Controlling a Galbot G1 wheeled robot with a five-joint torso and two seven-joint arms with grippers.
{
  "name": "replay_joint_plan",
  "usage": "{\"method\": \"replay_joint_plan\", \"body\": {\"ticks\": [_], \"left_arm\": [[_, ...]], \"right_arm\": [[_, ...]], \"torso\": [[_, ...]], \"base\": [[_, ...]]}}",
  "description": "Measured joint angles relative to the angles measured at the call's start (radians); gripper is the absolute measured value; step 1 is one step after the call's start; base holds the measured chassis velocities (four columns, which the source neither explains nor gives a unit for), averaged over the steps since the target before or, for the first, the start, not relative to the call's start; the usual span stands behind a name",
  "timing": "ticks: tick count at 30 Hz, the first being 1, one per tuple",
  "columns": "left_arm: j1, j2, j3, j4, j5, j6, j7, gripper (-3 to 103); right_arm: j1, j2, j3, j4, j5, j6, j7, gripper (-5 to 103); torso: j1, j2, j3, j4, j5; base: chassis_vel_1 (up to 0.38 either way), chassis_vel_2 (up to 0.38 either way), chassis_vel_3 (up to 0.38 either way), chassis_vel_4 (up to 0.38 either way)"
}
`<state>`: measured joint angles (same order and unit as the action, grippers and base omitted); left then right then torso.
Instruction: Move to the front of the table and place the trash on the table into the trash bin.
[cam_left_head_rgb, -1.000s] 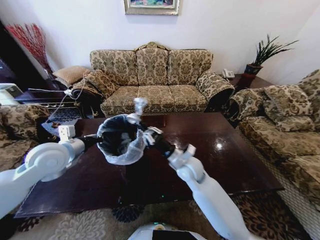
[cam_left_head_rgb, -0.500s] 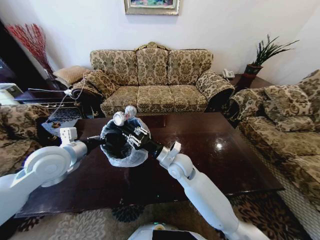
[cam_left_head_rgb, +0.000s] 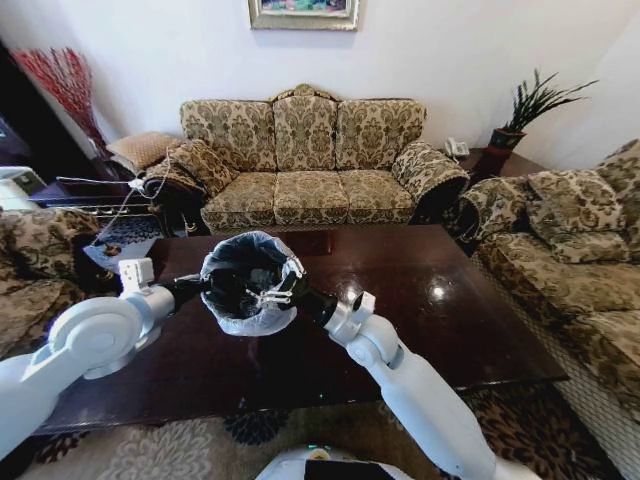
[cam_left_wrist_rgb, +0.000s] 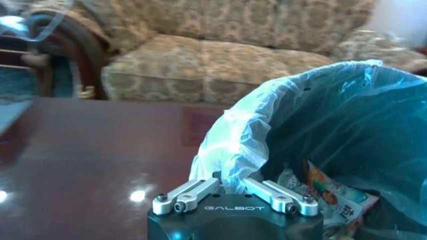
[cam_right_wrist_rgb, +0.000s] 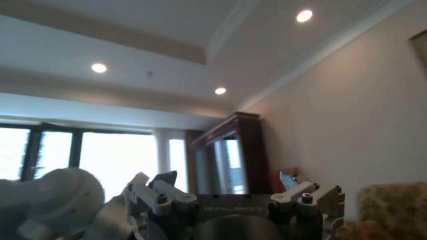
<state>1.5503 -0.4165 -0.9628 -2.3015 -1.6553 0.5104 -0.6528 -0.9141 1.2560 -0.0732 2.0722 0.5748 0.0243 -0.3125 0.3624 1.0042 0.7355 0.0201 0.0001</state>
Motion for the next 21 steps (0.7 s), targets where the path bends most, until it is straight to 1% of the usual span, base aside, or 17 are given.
{"method": "replay_joint_plan", "body": {"ticks": [2, 3, 5, 6, 8, 9, 10, 12, 13, 14, 15, 16, 17, 18, 19, 20, 21], "left_arm": [[0.07, -0.04, -0.104, -0.008, 0.004, 0.021, -0.03, 0], [0.07, -0.04, -0.104, -0.008, 0.004, 0.021, -0.03, 0], [0.133, -0.093, -0.218, -0.008, 0.032, 0.022, -0.05, 0], [0.133, -0.093, -0.218, -0.008, 0.032, 0.022, -0.05, 0], [0.188, -0.162, -0.325, -0.015, 0.051, 0.014, -0.059, 0], [0.188, -0.162, -0.325, -0.015, 0.051, 0.014, -0.059, 0], [0.255, -0.26, -0.434, -0.024, 0.099, -0.007, -0.051, 0], [0.306, -0.38, -0.548, -0.024, 0.157, -0.023, -0.036, 0], [0.306, -0.38, -0.548, -0.024, 0.157, -0.023, -0.036, 0], [0.322, -0.421, -0.584, -0.021, 0.18, -0.032, -0.025, 0], [0.345, -0.485, -0.639, -0.014, 0.213, -0.048, -0.006, 0], [0.356, -0.521, -0.667, -0.01, 0.226, -0.056, 0.0, 0], [0.374, -0.584, -0.712, -0.006, 0.237, -0.07, 0.005, 0], [0.374, -0.584, -0.712, -0.006, 0.237, -0.07, 0.005, 0], [0.399, -0.674, -0.766, -0.004, 0.237, -0.085, 0.019, 0], [0.42, -0.74, -0.797, 0.002, 0.24, -0.104, 0.041, 0], [0.436, -0.809, -0.819, 0.015, 0.251, -0.13, 0.059, 0]], "right_arm": [[-0.049, 0.017, 0.022, 0.03, -0.043, -0.011, 0.145, 100], [-0.049, 0.017, 0.022, 0.03, -0.043, -0.011, 0.145, 100], [-0.091, 0.029, 0.039, 0.035, -0.083, -0.028, 0.238, 100], [-0.091, 0.029, 0.039, 0.035, -0.083, -0.028, 0.238, 100], [-0.12, 0.035, 0.046, 0.029, -0.108, -0.045, 0.286, 100], [-0.12, 0.035, 0.046, 0.029, -0.108, -0.045, 0.286, 100], [-0.141, 0.045, 0.05, 0.017, -0.132, -0.048, 0.307, 100], [-0.161, 0.055, 0.055, 0.01, -0.156, -0.046, 0.314, 100], [-0.161, 0.055, 0.055, 0.01, -0.156, -0.046, 0.314, 100], [-0.168, 0.058, 0.057, 0.009, -0.161, -0.045, 0.315, 100], [-0.177, 0.064, 0.06, 0.007, -0.165, -0.042, 0.318, 100], [-0.181, 0.066, 0.063, 0.006, -0.167, -0.041, 0.32, 100], [-0.188, 0.068, 0.068, 0.005, -0.17, -0.036, 0.325, 100], [-0.188, 0.068, 0.068, 0.005, -0.17, -0.036, 0.325, 100], [-0.201, 0.065, 0.077, 0.006, -0.173, -0.032, 0.333, 100], [-0.207, 0.059, 0.079, 0.006, -0.173, -0.028, 0.34, 100], [-0.212, 0.047, 0.082, 0.005, -0.173, -0.02, 0.349, 100]], "torso": [[0.0, 0.0, 0.0, -0.0001, -0.0005], [0.0, 0.0, 0.0, -0.0001, -0.0005], [0.0, 0.0, 0.0, 0.0002, 0.0], [0.0, 0.0, 0.0, 0.0002, 0.0], [0.0, 0.0, 0.0, 0.0, -0.0005], [0.0, 0.0, 0.0, 0.0, -0.0005], [0.0, 0.0, 0.0, -0.0001, -0.0001], [0.0, 0.0, 0.0, 0.0003, -0.0005], [0.0, 0.0, 0.0, 0.0003, -0.0005], [0.0, 0.0, 0.0, 0.0004, -0.0002], [0.0, 0.0, 0.0, 0.0003, -0.0002], [0.0, 0.0, 0.0, 0.0001, 0.0], [0.0, 0.0, 0.0, 0.0001, -0.0001], [0.0, 0.0, 0.0, 0.0001, -0.0001], [0.0, 0.0, 0.0, 0.0005, 0.0001], [0.0, 0.0, 0.0, 0.0006, 0.0001], [0.0, 0.0, 0.0, 0.0015, -0.0003]], "base": [[0.0, 0.0, 0.0, 0.0], [0.0, 0.0, 0.0, 0.0], [0.0, 0.0, 0.0, 0.0], [0.0, 0.0, 0.0, 0.0], [0.0, 0.0, 0.0, 0.0], [0.0, 0.0, 0.0, 0.0], [0.0, 0.0, 0.0, 0.0], [0.0, 0.0, 0.0, 0.0], [0.0, 0.0, 0.0, 0.0], [0.0, 0.0, 0.0, 0.0], [0.0, 0.0, 0.0, 0.0], [0.0, 0.0, 0.0, 0.0], [0.0, 0.0, 0.0, 0.0], [0.0, 0.0, 0.0, 0.0], [0.0, 0.0, 0.0, 0.0], [0.0, 0.0, 0.0, 0.0], [0.0, 0.0, 0.0, 0.0]]}}
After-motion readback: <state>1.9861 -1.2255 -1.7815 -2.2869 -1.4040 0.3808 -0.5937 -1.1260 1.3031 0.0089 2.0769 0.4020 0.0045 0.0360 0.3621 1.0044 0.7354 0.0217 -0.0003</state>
